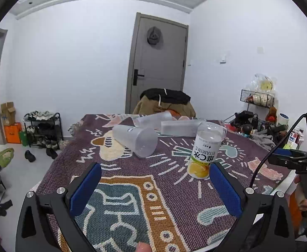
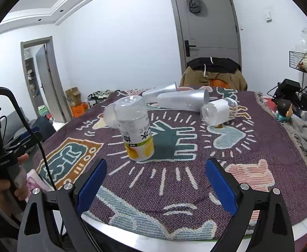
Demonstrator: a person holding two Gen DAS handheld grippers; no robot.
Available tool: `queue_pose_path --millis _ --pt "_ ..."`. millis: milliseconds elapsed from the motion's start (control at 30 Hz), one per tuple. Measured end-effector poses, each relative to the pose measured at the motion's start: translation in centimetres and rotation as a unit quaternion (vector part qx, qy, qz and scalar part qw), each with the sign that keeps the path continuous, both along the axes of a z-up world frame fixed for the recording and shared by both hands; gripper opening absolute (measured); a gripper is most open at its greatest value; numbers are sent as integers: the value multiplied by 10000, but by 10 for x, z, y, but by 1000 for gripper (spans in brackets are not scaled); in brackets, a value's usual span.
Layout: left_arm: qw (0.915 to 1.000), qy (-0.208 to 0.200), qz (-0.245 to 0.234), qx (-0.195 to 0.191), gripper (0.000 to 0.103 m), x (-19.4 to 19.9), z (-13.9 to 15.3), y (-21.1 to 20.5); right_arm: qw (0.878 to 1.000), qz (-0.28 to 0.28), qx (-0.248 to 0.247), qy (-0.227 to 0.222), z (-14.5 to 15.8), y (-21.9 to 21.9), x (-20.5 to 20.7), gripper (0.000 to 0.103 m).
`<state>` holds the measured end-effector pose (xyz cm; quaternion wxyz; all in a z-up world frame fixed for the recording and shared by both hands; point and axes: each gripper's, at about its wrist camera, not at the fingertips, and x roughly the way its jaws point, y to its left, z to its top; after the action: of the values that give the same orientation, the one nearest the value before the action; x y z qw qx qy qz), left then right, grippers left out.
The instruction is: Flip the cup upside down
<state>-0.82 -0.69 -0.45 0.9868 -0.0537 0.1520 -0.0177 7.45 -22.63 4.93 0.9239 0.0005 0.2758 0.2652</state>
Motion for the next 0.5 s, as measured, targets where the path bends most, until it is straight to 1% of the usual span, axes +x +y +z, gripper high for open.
queue_pose_path --millis 200,367,500 --pt "9999 -35 36 91 103 -3 -1 0 9999 90 -11 -61 -2 5 -2 95" --pt "10000 -21 -33 71 103 -5 -1 0 9999 115 -6 -74 -2 7 -4 95" --pt "9999 -60 -43 144 103 -7 -1 -2 9999 115 9 -85 -2 7 -5 95"
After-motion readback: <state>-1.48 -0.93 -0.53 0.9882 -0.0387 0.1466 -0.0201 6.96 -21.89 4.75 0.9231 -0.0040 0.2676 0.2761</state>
